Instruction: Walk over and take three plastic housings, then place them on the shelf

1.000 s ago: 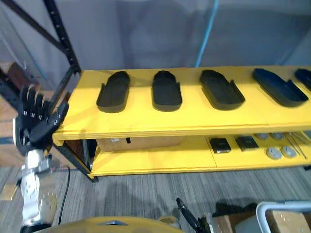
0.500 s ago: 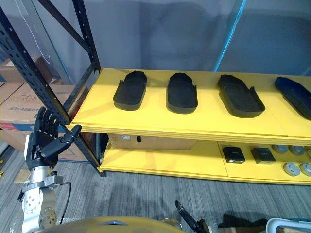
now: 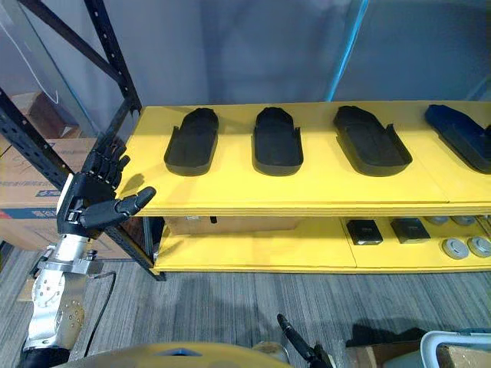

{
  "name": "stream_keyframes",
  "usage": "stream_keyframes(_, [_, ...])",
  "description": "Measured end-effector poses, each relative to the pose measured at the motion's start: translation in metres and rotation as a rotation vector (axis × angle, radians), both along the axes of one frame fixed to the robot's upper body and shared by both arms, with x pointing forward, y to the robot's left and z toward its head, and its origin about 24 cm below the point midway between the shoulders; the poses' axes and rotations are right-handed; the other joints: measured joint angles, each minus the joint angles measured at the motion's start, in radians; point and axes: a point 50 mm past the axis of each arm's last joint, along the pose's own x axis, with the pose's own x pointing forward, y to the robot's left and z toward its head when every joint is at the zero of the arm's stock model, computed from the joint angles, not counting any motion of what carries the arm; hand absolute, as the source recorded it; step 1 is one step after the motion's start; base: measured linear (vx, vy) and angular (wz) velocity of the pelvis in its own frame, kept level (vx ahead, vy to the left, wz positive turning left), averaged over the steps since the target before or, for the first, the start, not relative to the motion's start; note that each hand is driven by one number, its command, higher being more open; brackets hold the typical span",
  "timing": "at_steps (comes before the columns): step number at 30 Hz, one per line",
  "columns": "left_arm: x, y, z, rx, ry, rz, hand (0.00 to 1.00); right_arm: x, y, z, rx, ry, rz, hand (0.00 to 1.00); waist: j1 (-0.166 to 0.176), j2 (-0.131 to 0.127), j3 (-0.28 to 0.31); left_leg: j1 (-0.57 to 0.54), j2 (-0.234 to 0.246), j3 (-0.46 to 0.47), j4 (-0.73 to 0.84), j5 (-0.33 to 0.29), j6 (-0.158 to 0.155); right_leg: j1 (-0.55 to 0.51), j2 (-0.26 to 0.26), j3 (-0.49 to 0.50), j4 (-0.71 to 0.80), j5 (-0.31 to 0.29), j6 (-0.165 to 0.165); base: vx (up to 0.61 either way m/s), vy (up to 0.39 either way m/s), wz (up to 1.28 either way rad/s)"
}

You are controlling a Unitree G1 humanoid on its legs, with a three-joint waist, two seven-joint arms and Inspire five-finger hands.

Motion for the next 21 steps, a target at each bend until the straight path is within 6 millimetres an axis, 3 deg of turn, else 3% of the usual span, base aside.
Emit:
stream_keyframes(11, [0.036, 0.023, -0.026, 0.000, 0.229, 0.190, 1.00, -0.010, -0.002, -0.001, 0.037, 0.016, -0.036, 1.00, -0.046, 0.006, 0.024, 0.007, 0.004, 0.049, 0.000, -0.012, -0.001, -0.029, 0.006, 0.046, 0.002, 0.006, -0.007, -0.02, 0.004, -0.13])
stream_keyframes(21, [0.057, 0.024, -0.009, -0.027, 0.191, 0.224, 1.00, -0.021, -0.003, -0.001, 0.068, 0.028, -0.096, 1.00, -0.065, 0.030, 0.038, 0.010, 0.004, 0.062, 0.002, -0.012, -0.001, -0.035, 0.008, 0.066, 0.006, 0.012, 0.000, 0.04, 0.002, -0.05])
